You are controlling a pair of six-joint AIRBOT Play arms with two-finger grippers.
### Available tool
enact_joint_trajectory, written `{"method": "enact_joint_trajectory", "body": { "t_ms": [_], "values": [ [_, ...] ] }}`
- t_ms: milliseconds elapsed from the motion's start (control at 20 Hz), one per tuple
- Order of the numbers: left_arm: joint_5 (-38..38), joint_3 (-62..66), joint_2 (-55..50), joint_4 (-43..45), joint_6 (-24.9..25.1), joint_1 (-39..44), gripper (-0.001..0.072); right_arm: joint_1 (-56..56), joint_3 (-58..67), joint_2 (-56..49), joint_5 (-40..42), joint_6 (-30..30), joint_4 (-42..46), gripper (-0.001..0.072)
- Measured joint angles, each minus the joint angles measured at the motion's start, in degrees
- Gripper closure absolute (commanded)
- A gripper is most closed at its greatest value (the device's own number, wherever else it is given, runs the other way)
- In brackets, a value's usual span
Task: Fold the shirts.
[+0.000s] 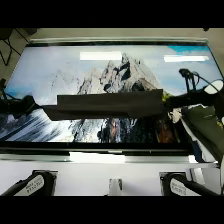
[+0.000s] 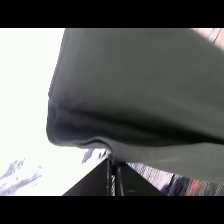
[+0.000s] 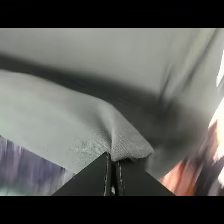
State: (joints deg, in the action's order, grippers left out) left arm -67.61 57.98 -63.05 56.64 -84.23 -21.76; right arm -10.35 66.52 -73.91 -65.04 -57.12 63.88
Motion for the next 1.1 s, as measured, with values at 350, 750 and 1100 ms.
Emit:
{"method": "enact_joint_trajectory", "body": {
  "t_ms": [350,750,1100],
  "values": [
    [4.2,10.5,-17.3,-4.6,-1.3,2.4,0.0673,3.4,9.5,-13.6,10.6,-5.1,-1.4,0.0681],
    [7.5,13.7,-28.0,-6.0,-1.6,4.9,0.0139,3.4,11.4,-20.5,11.7,-4.5,-3.0,0.0035],
    [3.7,22.5,-24.3,-6.2,-0.8,0.2,0.017,-5.4,15.5,-22.7,1.8,-1.5,1.4,0.0018]
  ]
}}
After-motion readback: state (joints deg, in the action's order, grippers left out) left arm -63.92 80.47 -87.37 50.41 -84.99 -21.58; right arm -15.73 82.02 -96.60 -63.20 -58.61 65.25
